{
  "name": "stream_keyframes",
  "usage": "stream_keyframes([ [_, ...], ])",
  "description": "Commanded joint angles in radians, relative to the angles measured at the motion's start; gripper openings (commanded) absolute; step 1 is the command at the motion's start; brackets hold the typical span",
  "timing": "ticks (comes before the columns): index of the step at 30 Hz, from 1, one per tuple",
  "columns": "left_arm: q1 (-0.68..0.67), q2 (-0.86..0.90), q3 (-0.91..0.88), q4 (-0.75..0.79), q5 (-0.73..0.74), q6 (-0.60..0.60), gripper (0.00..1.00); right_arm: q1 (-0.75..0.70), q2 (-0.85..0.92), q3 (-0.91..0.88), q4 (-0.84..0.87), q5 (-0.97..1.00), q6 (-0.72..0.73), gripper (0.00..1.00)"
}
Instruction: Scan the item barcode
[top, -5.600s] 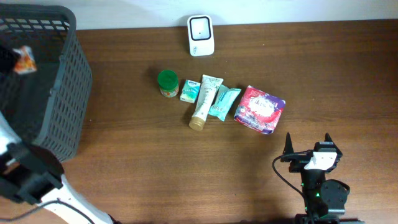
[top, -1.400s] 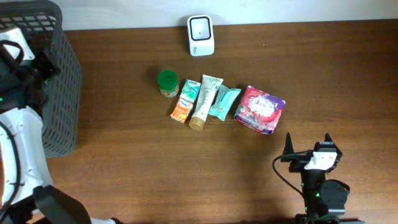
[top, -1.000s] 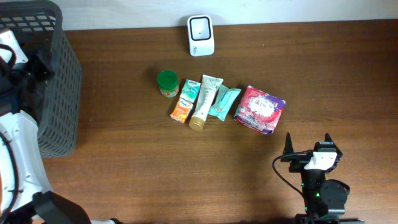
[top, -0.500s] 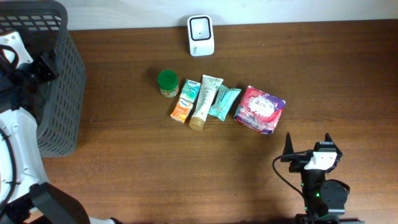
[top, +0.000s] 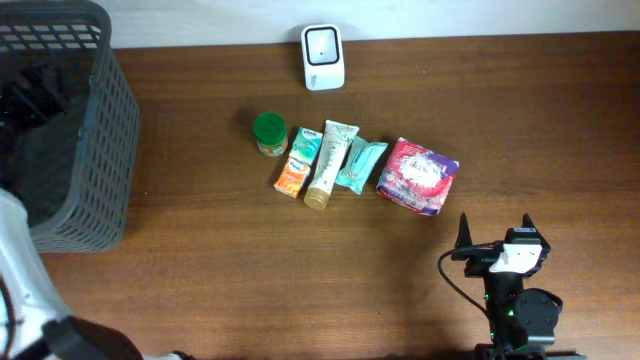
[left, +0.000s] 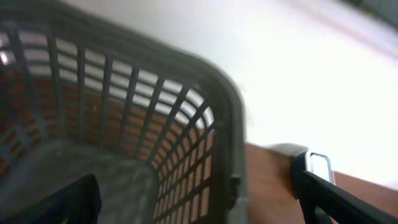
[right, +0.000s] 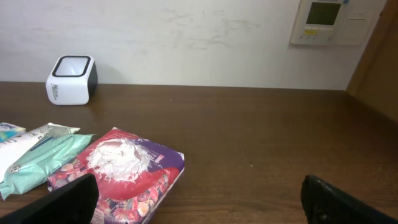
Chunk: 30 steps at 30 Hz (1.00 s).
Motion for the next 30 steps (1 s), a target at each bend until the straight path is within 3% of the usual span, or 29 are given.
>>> stream_keyframes([
  [1,-0.006,-0.131,0.031,-0.005,0.065,-0.069,0.99,-0.005,-0.005,-0.008,-0.003,0.009,0.008,0.99],
  [7,-0.210,-0.229,0.030,-0.130,0.077,-0.079,0.99,-0.005,-0.005,-0.008,-0.003,0.009,0.008,0.99],
  [9,-0.362,-0.220,0.030,-0.266,-0.074,-0.022,0.99,-0.005,-0.005,-0.008,-0.003,0.009,0.008,0.99],
  [12,-0.626,-0.193,0.030,-0.431,-0.493,0.010,0.99,-0.005,-0.005,-0.008,-0.003,0.009,0.008,0.99],
  [14,-0.749,-0.149,0.030,-0.531,-0.732,-0.109,0.99,-0.005,-0.005,-0.008,-0.003,0.009,0.008,0.99],
  [16,-0.807,-0.097,0.030,-0.630,-0.834,-0.226,0.99,-0.005,-0.005,-0.008,-0.003,0.009,0.008,0.99],
  [23,-0.824,0.039,0.030,-0.766,-0.836,-0.230,0.99,-0.005,-0.005,-0.008,0.002,0.009,0.000,0.99],
  [25,-0.824,0.064,0.030,-0.779,-0.835,-0.230,0.99,-0.004,-0.005,-0.008,0.038,-0.114,0.083,0.99],
  [29,-0.824,0.070,0.030,-0.786,-0.835,-0.230,0.99,-0.004,-0.005,-0.008,0.030,-0.761,0.532,0.99],
  [30,-0.824,0.070,0.030,-0.786,-0.835,-0.230,0.99,-0.004,-0.005,-0.008,0.050,-0.829,0.592,0.99],
])
